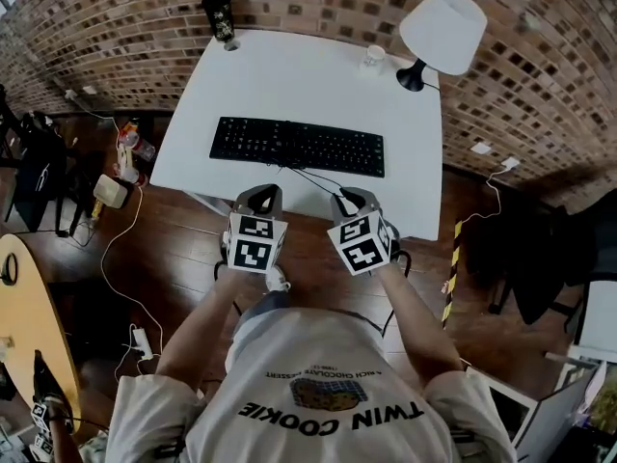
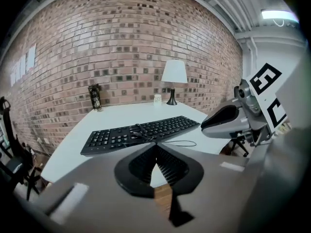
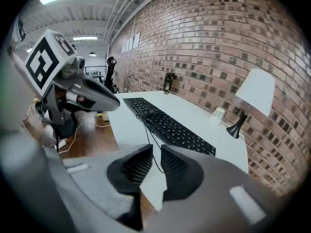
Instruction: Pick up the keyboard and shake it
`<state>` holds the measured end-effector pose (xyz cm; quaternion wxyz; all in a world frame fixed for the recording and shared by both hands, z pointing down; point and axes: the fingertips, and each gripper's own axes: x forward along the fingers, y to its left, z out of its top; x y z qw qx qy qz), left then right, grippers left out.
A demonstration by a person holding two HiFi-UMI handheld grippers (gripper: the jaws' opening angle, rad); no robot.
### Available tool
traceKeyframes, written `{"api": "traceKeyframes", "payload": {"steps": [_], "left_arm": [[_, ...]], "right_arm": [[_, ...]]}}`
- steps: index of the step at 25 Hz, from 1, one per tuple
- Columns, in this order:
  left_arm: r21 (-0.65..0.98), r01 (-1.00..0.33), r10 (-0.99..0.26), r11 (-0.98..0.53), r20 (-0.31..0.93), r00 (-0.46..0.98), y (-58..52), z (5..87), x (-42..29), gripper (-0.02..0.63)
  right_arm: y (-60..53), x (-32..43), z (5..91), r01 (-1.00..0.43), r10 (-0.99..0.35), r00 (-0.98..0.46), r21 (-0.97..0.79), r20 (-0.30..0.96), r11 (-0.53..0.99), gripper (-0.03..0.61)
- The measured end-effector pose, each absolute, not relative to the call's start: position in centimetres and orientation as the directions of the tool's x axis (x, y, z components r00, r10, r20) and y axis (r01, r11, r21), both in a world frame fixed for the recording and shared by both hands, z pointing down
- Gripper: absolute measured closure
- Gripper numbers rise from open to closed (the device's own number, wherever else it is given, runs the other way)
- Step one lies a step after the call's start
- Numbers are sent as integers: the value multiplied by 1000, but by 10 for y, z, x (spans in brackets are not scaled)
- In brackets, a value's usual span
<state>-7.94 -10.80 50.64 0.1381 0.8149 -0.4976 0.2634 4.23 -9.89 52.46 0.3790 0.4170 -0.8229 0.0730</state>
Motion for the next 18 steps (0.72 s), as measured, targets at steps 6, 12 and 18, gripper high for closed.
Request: {"api": "traceKeyframes", "payload": {"steps": [6, 12, 18], "left_arm": [[-243, -770, -710, -590, 611, 351, -150, 526, -118, 555], [-436, -582, -689, -687, 646, 329, -176, 551, -136, 497], [-542, -392, -662, -743, 680, 314, -181, 572, -136, 459]], "right_arm": [[-127, 43, 544, -677, -659, -226, 371, 717, 635, 503], [-146, 52, 562, -597, -671, -121, 487, 731, 638, 476], [-158, 56, 583, -474, -660, -62, 560, 748, 680, 456]]}}
